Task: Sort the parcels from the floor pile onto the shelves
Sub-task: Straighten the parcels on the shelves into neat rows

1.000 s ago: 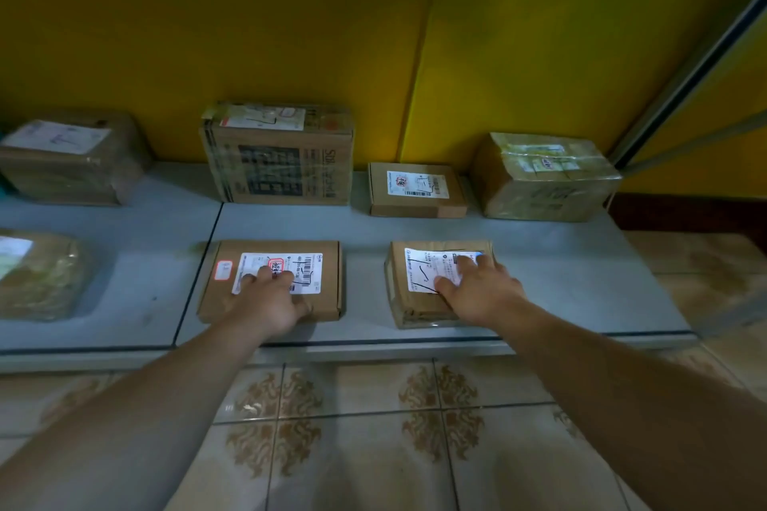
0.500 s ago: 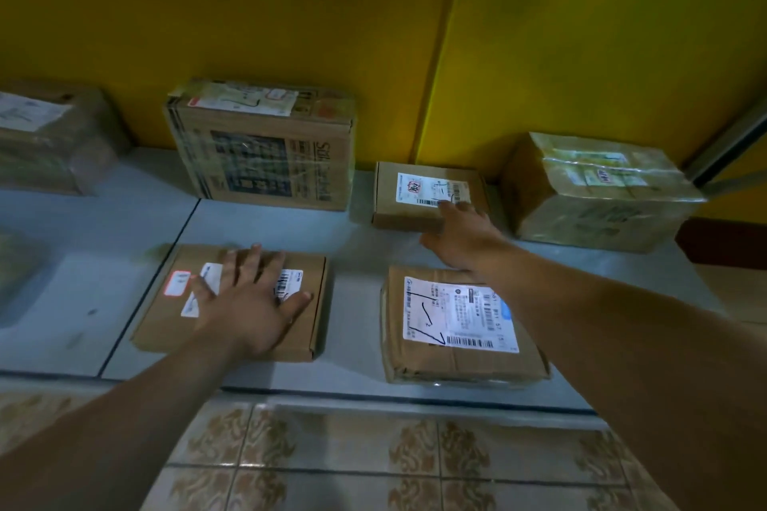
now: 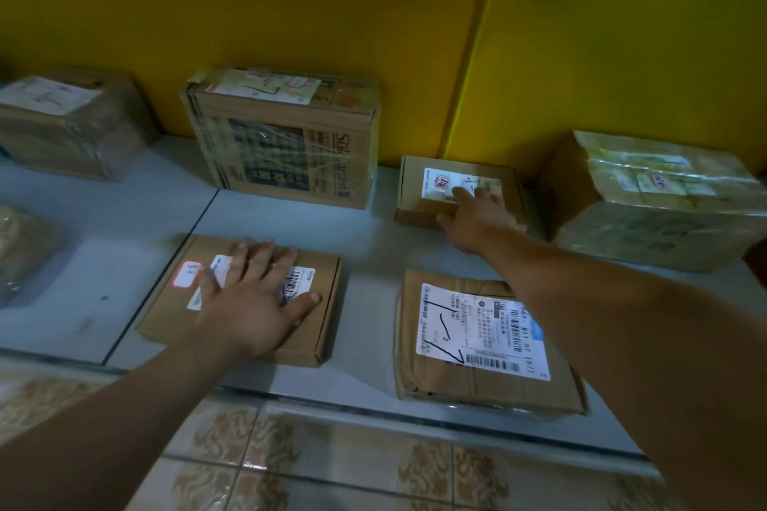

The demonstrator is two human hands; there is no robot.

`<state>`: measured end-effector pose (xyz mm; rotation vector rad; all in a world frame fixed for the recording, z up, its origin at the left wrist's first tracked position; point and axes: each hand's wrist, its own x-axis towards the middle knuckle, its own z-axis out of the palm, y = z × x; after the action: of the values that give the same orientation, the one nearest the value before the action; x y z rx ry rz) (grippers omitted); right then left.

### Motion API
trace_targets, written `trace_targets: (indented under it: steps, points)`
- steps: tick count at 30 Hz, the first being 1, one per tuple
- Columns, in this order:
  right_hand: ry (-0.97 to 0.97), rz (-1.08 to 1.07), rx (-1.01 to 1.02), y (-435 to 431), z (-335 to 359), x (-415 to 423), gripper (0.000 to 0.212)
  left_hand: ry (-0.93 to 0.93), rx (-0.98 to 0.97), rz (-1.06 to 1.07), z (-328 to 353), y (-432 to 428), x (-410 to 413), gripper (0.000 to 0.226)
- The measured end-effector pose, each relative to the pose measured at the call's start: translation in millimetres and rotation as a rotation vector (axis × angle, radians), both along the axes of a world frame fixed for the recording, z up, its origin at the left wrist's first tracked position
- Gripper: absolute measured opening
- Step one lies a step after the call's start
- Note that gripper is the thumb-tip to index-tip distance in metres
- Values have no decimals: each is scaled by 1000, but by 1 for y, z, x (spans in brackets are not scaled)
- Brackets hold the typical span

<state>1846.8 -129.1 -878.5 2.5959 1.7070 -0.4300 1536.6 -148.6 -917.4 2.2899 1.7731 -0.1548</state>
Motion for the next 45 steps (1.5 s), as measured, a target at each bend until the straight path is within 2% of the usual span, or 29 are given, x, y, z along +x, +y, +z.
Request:
trace_targets:
  steps: [3,6,9,11,14,16,19,27,31,35,38,41,45]
  points:
    - [75,73,167,13,16,-26,74,-1,4,0,2,1,-9,75]
    - [230,116,320,38,44,-62,82,11,12,5,0,-1,-15,80]
    - [305,148,315,61,64,-94,82,12,-1,7,-1,-3,-15,96]
    - [338,139,300,73,67,-105,74,15,6,4,-1,-3,-15,97]
    - [314,134,400,78,63,-114,56,7,6,-6,-2,-3,-16,98]
    - [274,170,443,74,60,-118,50,10,5,-18,-1,-3,-16,91]
    - [256,195,459,68,57,-122,49,13,11,-25,-1,-4,-16,80]
    - [238,180,423,58,60,-117,54,-19,-36,-25,8,-3,-15,78]
    - [211,122,308,37,75,-98,75,-34,-54,-31,21,1,-13,81]
    - [48,125,272,-9,87,-53,69,-68,-81,-39,46,4,4,75]
    - [-41,67,268,-50,97,-10,65,-124,-36,-124,71,1,41,69]
    - [-91,-6,281,-83,104,37,60,-211,-10,-201,91,-9,90,75]
    - [-80,-118,281,-117,104,97,66,-290,-1,-306,108,-31,155,75]
